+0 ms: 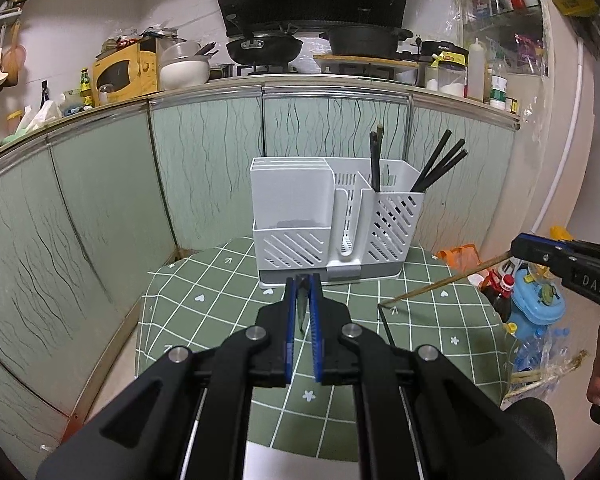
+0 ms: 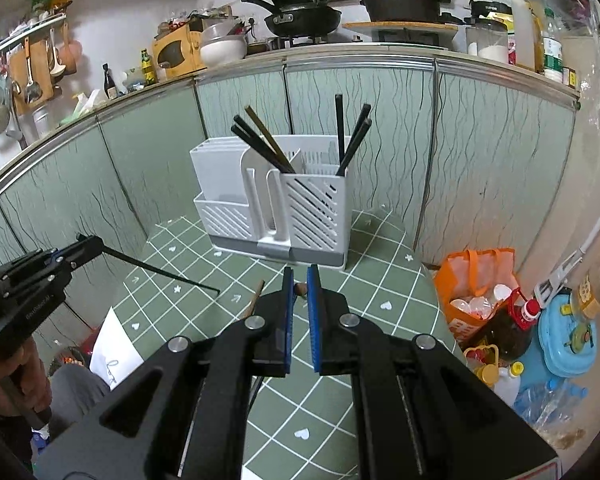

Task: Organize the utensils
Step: 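Lift both chopsticks and carry them toward the white holder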

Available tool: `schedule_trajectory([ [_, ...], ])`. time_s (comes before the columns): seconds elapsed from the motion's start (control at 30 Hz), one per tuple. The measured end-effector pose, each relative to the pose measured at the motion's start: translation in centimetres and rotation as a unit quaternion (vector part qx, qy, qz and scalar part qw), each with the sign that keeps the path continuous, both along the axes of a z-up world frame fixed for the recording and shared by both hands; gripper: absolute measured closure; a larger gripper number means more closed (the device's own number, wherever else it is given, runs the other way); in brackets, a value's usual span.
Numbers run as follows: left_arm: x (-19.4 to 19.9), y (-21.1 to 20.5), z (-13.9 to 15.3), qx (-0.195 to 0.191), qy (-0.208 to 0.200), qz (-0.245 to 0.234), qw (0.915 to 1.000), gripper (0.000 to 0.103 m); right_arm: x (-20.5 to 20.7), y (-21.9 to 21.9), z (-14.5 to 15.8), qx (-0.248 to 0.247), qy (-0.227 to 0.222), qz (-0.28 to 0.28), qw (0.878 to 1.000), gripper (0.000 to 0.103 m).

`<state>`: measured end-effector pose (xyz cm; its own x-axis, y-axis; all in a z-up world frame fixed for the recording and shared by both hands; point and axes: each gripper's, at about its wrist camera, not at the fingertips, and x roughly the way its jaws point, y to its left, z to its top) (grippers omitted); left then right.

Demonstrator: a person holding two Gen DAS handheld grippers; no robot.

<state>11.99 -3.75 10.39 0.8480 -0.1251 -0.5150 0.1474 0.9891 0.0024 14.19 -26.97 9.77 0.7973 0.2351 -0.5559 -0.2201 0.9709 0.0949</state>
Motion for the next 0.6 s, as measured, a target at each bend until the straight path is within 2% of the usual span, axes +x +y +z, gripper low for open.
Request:
schedule_trajectory([
  [0.33,1.6,-0.2,1.4,-0.001,0.006,-0.005,1.0,0.095,1.2,-0.3,2.5,0.008,-0.011,0.003,1.0,0.097],
  [0.6,2.2,-0.1,5.4,-0.006,0.002,-0.019,0.9998,0.095,1.3,-0.3,7.3,0.002,-0.018,0.008,1.0,0.097],
])
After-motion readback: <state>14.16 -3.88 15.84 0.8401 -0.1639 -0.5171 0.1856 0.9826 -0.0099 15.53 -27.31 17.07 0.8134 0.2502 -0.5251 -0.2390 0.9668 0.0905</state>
